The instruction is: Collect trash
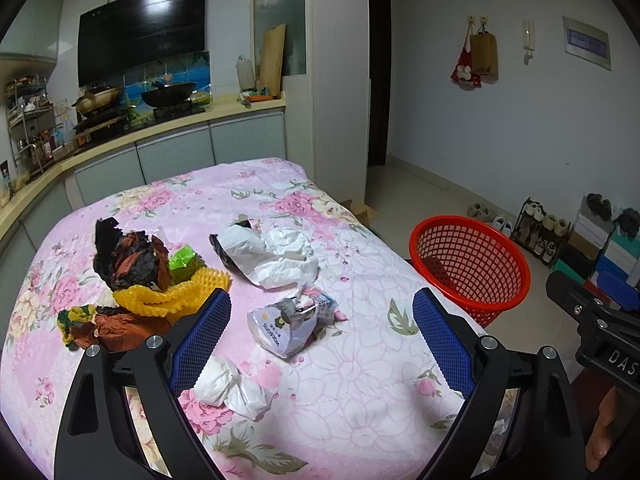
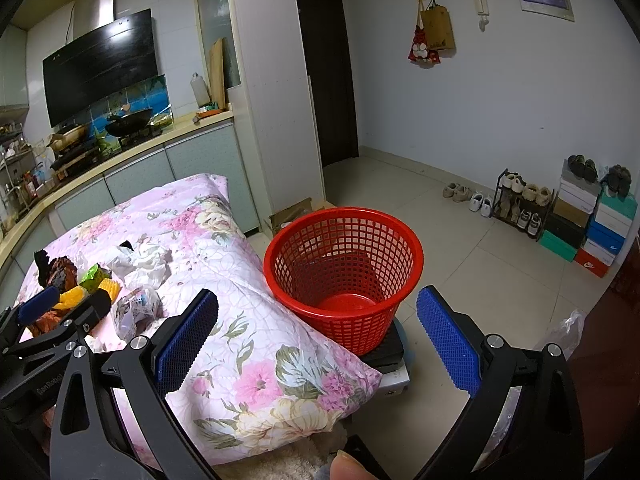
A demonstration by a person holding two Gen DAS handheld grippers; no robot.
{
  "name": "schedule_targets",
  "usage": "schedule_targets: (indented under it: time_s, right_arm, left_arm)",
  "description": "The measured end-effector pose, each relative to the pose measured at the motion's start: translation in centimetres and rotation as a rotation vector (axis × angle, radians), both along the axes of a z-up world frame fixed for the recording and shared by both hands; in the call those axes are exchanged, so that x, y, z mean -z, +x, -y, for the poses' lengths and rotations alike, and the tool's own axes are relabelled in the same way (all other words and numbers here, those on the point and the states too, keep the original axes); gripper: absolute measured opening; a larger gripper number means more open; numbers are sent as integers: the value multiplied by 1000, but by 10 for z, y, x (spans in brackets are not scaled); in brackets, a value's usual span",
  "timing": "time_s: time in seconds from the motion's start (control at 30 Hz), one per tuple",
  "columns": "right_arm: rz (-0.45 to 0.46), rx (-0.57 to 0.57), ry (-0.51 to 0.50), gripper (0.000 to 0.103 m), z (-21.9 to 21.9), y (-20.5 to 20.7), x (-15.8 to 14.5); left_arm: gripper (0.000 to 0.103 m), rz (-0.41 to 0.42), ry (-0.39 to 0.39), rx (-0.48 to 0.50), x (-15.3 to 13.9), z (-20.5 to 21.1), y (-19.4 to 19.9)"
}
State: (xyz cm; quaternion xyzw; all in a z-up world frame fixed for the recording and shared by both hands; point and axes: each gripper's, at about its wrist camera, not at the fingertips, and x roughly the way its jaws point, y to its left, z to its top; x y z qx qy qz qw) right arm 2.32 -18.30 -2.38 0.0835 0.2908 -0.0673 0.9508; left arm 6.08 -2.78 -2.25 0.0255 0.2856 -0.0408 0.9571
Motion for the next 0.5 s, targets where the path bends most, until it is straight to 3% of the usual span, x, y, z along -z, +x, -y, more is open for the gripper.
schedule_targets:
  time_s: [0.5]
  right_arm:
    - [-4,-5,2,96,0,1,1]
  left_arm:
    - [89,-4,-11,-27,-1,-9,-1]
